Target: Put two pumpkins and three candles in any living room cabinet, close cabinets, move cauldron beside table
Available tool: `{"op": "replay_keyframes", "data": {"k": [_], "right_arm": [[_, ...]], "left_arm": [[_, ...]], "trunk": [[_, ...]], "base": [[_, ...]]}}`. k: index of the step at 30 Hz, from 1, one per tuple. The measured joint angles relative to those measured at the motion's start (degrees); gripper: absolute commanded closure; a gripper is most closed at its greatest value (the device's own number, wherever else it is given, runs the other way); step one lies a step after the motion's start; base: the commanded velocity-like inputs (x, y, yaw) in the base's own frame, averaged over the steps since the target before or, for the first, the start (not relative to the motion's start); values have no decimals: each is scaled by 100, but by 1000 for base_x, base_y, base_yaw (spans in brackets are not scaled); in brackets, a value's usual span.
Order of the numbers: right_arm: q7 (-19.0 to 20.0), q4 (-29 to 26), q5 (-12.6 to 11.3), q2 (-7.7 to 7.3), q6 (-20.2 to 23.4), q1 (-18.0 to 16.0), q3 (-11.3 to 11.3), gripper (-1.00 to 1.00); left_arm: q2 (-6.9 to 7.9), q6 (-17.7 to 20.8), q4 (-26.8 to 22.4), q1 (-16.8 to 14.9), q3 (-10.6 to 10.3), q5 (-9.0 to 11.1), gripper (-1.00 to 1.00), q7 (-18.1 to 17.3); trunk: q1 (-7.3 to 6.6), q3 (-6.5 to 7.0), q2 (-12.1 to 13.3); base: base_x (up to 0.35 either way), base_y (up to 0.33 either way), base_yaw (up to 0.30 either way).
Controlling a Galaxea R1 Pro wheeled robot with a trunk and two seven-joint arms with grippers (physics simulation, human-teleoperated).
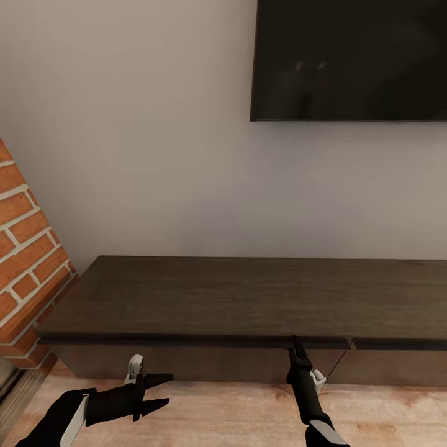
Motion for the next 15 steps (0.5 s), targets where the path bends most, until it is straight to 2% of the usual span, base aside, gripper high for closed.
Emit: {"op": "replay_keyframes", "data": {"k": [15], "right_arm": [[4,1,1,1,0,1,-2,100]], "left_arm": [[0,1,4,0,-3,0,-100,0]], "trunk": [[0,0,0]], "base": [[-3,0,0]]}}
